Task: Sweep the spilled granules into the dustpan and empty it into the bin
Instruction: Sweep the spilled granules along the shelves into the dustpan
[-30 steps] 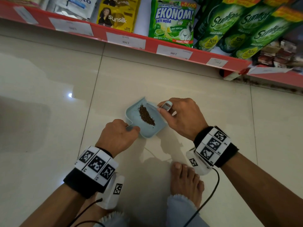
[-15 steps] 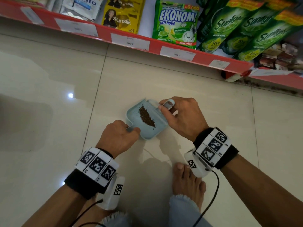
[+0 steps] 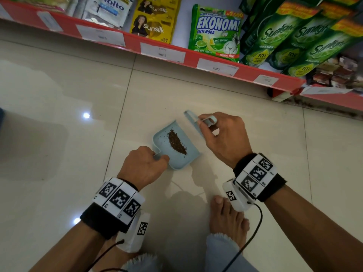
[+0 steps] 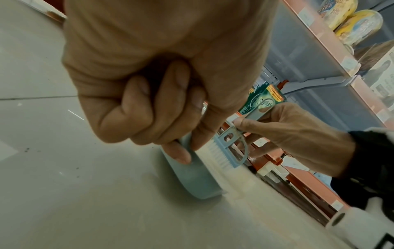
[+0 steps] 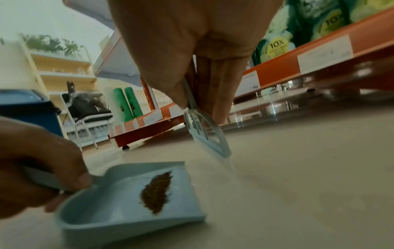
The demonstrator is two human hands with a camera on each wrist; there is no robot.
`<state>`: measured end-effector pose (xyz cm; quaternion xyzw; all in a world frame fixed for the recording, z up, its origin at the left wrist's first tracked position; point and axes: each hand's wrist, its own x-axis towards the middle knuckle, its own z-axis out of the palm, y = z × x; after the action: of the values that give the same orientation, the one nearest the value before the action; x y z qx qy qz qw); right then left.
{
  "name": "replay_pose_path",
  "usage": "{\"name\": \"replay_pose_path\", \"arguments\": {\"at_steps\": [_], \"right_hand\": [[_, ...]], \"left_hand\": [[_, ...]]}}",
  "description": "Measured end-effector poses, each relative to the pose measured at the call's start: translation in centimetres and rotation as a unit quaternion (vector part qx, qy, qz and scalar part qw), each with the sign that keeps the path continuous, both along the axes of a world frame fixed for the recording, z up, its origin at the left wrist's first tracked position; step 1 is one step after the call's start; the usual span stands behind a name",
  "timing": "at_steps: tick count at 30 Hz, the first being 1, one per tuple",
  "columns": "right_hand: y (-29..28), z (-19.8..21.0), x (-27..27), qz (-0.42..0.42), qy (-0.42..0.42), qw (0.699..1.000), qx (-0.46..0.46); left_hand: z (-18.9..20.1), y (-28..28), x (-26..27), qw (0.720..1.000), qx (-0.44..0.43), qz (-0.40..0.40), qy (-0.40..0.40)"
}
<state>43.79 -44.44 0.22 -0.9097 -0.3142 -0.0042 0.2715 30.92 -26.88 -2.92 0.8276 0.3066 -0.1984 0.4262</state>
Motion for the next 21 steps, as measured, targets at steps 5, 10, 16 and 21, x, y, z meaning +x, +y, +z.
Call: {"name": "replay_pose_path", "arguments": {"at_steps": [5, 10, 16, 21], "right_hand": [[0.2, -0.4, 0.3, 0.036, -0.027, 0.984, -0.172], [0.6, -0.8, -2.1, 0.089, 0.061, 0.987, -0.118], [0.6, -0.2, -2.3, 0.015, -0.020, 0.997, -0.073], [0.3, -0.6, -2.6, 0.022, -0.007, 0.982, -0.189]], "left_hand": [[0.1, 0.1, -0.3, 1.000, -0.002, 0.006, 0.000], [0.1, 0.1, -0.5, 1.000, 0.012, 0.007, 0.003], [-0.2, 0.5, -0.9, 1.000, 0.013, -0.005, 0.007], [-0.4, 0.8, -1.0, 1.000, 0.016, -0.022, 0.000]]}}
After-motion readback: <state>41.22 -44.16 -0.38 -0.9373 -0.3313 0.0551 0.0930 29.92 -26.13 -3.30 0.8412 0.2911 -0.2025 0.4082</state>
